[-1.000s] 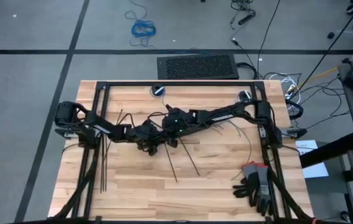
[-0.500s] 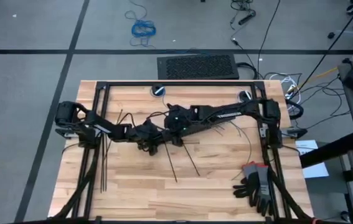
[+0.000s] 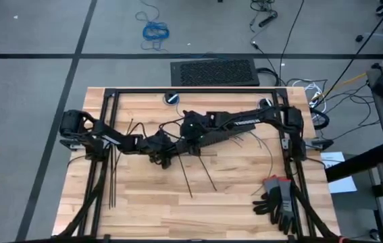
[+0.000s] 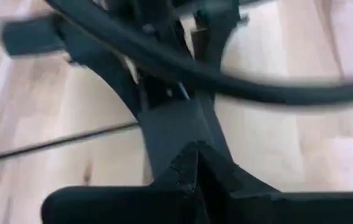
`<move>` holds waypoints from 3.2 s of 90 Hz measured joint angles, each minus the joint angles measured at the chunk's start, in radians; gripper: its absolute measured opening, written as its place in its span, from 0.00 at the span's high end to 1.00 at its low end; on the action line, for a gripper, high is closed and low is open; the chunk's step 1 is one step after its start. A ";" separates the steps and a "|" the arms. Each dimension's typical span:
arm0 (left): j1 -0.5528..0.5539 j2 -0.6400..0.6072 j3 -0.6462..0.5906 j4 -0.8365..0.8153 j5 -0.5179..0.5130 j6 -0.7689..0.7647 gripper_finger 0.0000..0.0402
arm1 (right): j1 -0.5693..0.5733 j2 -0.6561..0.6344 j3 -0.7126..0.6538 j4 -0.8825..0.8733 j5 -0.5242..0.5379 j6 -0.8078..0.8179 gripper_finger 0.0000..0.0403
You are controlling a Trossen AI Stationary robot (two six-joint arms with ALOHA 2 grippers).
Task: Ziptie cables
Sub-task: Close the black cable duct
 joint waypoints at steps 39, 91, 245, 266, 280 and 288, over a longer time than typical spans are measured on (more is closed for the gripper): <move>0.001 0.000 -0.001 0.004 -0.001 0.033 0.38 | -0.007 0.033 0.000 0.067 -0.072 -0.020 1.00; 0.001 0.001 -0.002 0.023 0.005 0.058 0.38 | -0.002 0.093 0.002 0.223 -0.117 0.002 1.00; 0.030 0.002 0.074 0.079 0.151 0.077 0.24 | 0.023 -0.034 0.001 0.219 -0.078 0.008 1.00; 0.038 -0.150 0.087 -0.128 0.164 0.052 0.23 | 0.027 -0.038 0.000 0.190 -0.081 0.038 1.00; 0.023 -0.368 0.089 -0.399 0.078 0.082 0.23 | 0.028 -0.038 0.000 0.202 -0.081 0.046 1.00; 0.008 -0.440 0.089 -0.506 0.067 0.059 0.23 | 0.028 -0.039 0.000 0.214 -0.082 0.060 1.00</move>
